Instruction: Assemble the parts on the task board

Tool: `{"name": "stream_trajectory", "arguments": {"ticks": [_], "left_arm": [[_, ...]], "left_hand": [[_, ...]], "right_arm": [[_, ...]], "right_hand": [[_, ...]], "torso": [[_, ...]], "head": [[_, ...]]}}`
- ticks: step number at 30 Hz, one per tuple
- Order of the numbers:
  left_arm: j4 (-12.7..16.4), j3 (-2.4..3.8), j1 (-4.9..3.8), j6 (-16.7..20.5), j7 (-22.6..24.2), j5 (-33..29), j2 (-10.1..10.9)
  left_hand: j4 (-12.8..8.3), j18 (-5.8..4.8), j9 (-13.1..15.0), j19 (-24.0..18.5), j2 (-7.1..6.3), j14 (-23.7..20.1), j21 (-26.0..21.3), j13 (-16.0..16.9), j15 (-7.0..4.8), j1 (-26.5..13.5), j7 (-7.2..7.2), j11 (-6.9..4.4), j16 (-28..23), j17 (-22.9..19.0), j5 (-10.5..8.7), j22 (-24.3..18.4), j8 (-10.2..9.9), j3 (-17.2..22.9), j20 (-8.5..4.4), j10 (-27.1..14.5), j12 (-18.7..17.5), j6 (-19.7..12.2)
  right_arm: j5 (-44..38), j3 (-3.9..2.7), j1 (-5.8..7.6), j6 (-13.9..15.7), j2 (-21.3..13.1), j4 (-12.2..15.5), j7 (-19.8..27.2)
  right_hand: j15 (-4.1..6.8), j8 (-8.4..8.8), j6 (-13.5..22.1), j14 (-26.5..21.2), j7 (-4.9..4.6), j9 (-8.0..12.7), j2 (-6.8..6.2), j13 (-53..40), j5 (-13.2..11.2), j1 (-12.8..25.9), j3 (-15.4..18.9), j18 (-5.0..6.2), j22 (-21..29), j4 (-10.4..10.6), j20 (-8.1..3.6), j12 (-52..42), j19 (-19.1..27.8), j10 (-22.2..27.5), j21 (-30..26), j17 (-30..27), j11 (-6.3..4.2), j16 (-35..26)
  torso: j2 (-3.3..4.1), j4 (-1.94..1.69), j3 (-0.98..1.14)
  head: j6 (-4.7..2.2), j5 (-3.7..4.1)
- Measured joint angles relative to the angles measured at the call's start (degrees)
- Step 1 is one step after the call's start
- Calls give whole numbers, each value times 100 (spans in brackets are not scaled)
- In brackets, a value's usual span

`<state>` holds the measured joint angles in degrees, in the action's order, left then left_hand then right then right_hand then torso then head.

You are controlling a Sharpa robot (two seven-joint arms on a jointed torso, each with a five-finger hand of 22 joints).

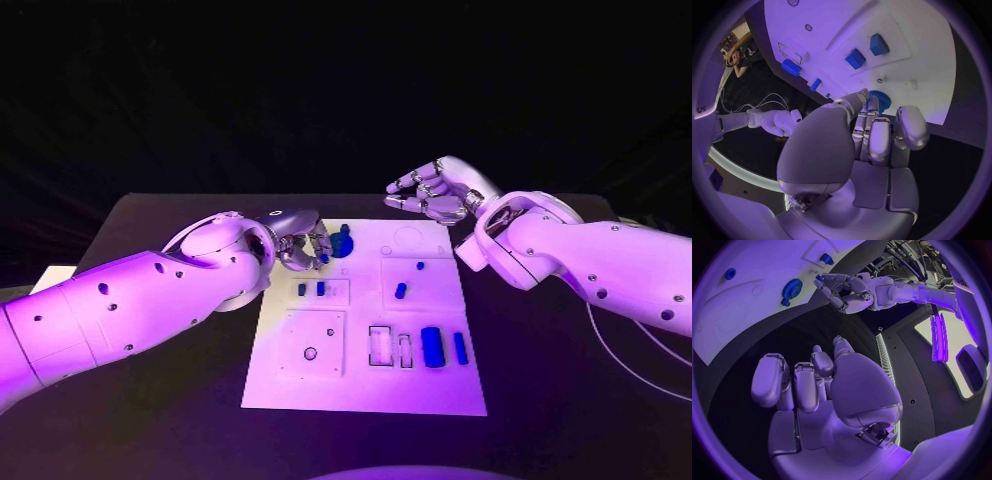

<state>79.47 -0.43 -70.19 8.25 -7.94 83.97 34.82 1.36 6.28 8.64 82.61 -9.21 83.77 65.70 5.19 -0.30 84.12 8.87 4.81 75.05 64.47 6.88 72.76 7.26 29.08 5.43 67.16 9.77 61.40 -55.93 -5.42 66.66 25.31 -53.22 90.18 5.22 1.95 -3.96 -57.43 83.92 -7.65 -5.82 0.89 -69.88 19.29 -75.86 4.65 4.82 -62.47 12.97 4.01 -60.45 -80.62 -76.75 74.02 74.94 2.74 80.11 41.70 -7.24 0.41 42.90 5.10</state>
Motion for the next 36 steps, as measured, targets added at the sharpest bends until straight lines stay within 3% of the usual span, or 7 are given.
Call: {"name": "stream_trajectory", "arguments": {"ticks": [9,21,36], "left_arm": [[19,11,0,20,-15,-191,190],[-233,-3,3,-98,-65,-319,69],[-303,-22,4,-315,-104,-354,14]], "left_hand": [[-2,0,-6,0,7,0,0,6,0,-55,22,0,0,-29,0,5,-22,10,0,0,-29,22],[14,0,-9,0,0,0,-1,12,0,-107,1,-9,0,-60,0,4,-22,26,0,32,-52,42],[14,0,-9,0,0,0,-1,17,0,-153,0,-12,0,-67,0,3,-22,26,0,53,-52,42]], "right_arm": [[0,0,0,-3,-11,-7,0],[-1,0,0,-9,-1,-14,-6],[-2,0,0,-13,3,-8,-8]], "right_hand": [[0,0,0,0,0,0,0,0,0,0,0,0,0,0,0,0,0,0,0,-1,0,0],[0,0,0,0,0,1,0,0,0,0,0,0,1,0,0,0,0,0,0,-1,0,0],[0,0,0,0,0,2,0,0,0,0,0,0,1,0,0,0,0,0,0,-2,0,0]], "torso": [[4,3,-3],[10,16,-4],[7,16,1]], "head": [[-10,-27],[2,-60],[28,-50]]}}
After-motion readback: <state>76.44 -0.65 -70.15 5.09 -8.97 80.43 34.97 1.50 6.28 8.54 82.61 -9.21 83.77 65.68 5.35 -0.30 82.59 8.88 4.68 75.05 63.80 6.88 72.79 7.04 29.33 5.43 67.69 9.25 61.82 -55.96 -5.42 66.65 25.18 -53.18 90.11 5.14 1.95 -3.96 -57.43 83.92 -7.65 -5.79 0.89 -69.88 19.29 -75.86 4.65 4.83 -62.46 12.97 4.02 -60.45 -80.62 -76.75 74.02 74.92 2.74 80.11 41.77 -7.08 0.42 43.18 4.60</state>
